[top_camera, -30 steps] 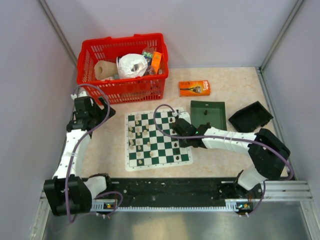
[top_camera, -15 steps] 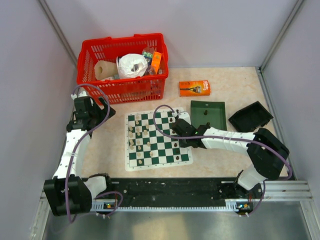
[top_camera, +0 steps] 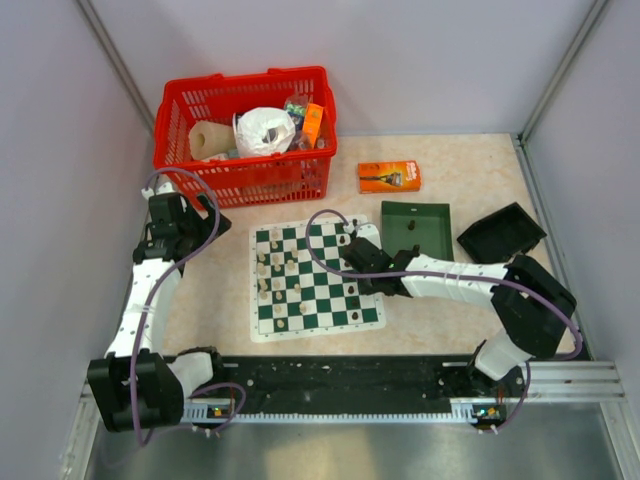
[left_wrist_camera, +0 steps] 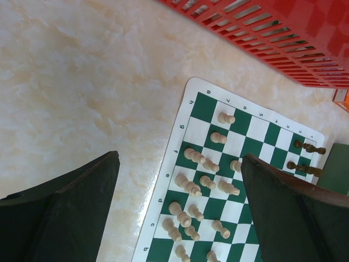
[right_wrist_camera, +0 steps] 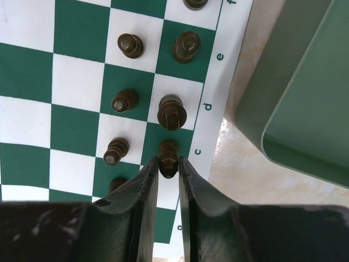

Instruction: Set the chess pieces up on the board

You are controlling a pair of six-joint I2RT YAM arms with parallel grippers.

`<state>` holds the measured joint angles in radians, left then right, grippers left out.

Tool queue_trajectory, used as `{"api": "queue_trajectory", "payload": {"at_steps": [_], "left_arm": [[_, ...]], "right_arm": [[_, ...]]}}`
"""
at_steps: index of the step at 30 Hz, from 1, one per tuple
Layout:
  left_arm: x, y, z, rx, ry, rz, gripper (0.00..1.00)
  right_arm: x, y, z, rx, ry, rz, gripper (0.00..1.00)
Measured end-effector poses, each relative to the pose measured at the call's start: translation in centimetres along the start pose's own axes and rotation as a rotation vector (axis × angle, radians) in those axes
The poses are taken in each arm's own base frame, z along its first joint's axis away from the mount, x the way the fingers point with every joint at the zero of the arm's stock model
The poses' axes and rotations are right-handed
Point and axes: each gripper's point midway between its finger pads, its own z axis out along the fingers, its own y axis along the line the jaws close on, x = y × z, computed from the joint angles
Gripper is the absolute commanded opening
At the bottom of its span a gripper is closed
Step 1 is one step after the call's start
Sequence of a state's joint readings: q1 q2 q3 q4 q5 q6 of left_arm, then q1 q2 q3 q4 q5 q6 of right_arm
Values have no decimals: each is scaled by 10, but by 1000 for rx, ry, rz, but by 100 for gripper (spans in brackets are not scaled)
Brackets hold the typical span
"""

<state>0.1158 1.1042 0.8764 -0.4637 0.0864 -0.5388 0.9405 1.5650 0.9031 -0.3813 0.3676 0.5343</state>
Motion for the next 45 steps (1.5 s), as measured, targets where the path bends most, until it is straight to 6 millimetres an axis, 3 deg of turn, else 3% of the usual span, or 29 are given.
{"api": "queue_trajectory", "payload": {"at_steps": [13, 16, 20, 22, 25, 28, 30, 32, 39, 45], "left_arm": [[0, 0, 0, 0, 0, -6, 98], [1, 0, 1, -2, 4, -6, 98], [2, 1, 3, -4, 13, -8, 98], [2, 1, 3, -4, 13, -10, 99], [2, 1, 3, -3, 13, -10, 98], [2, 1, 3, -3, 13, -10, 98], [2, 1, 3, -3, 13, -10, 99], [2, 1, 3, -4, 13, -10, 99], [3, 1, 3, -4, 13, -10, 99], [2, 1, 3, -4, 13, -10, 99]], "right_arm": [[4, -1, -3, -13, 20, -38, 48], [-1, -3, -13, -21, 5, -42, 52], [-25, -9, -38, -50, -73, -16, 54], [-46, -21, -49, -55, -127, 37, 54], [-77, -55, -54, -21, -185, 150, 54], [-93, -110, -45, 71, -193, 282, 54], [-93, -136, -35, 119, -165, 342, 53], [-88, -149, -25, 143, -125, 368, 53], [-55, -147, 5, 145, 36, 360, 52], [-51, -153, 10, 170, 61, 357, 50]]}}
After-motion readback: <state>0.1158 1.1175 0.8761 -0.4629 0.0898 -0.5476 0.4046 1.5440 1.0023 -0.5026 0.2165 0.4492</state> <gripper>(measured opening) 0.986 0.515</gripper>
